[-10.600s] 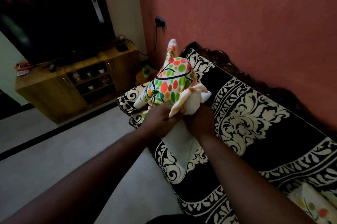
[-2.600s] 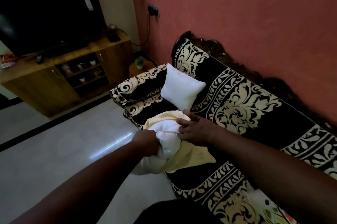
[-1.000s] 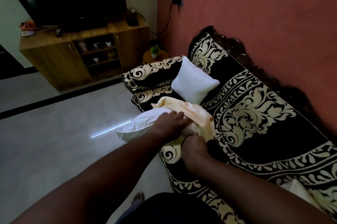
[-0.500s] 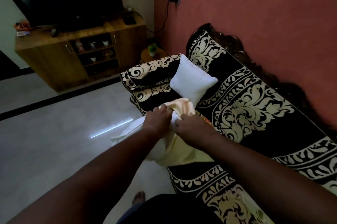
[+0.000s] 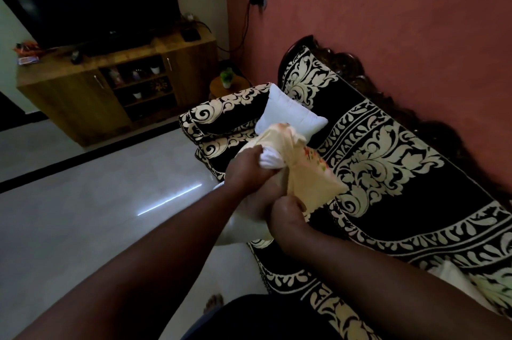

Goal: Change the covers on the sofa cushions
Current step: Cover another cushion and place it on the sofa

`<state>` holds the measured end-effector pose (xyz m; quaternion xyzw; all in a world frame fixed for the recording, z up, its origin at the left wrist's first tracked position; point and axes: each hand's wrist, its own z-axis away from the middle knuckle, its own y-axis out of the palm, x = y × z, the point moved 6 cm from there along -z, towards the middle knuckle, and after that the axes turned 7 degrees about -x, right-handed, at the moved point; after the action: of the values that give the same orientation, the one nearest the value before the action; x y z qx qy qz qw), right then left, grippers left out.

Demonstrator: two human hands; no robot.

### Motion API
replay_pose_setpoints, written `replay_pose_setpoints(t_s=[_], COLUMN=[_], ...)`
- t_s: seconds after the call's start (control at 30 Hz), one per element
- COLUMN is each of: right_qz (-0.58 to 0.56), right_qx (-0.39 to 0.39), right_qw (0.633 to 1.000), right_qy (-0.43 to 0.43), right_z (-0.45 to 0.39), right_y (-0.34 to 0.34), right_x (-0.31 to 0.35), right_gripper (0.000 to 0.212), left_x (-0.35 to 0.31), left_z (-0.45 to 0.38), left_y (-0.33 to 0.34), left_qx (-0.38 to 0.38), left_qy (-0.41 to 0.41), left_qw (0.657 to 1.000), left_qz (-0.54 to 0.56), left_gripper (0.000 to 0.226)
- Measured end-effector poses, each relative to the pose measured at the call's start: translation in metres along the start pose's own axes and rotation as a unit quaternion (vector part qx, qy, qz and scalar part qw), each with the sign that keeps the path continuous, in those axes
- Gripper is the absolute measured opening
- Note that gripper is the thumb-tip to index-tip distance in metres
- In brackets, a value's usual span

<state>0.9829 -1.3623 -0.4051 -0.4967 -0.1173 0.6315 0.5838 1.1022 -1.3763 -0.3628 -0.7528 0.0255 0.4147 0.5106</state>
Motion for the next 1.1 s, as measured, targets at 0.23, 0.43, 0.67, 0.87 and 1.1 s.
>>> replay_pose_setpoints(t_s=[0.23,0.43,0.67,0.87,1.1], right_qz=[-0.116,-0.227,-0.184,-0.237,-0.288], right_qx=[-0.117,-0.290,-0.267,-0.172,-0.039], right_qw=[0.984,0.930,0.946,0.956,0.953], right_qy=[-0.069,-0.019,-0.016,0.019,-0.086], right_z=[-0.002,-0.004,-0.022,-0.024,0.002], right_y=[0.016,0.023,0.038,0.059,0.032], right_x=[-0.002,-0.053,-0.055,-0.062,-0.002], right_gripper=[0.008,0.024,0.032,0.027,0.054], left_x=[0.019,0.058,0.046,0.074,0.071], left_z=[-0.018,-0.009,0.070,0.059,0.025], left_y=[-0.022,-0.051,0.017,0.009,0.012], left_qx=[-0.097,0.077,0.359,0.101,-0.121], left_qy=[-0.128,-0.156,-0.371,-0.419,-0.322], left_qw=[0.978,0.972,0.682,0.851,0.894], left_qz=[0.130,0.157,0.519,0.300,0.288], left_gripper=[0.048,0.064,0.076,0.085,0.016])
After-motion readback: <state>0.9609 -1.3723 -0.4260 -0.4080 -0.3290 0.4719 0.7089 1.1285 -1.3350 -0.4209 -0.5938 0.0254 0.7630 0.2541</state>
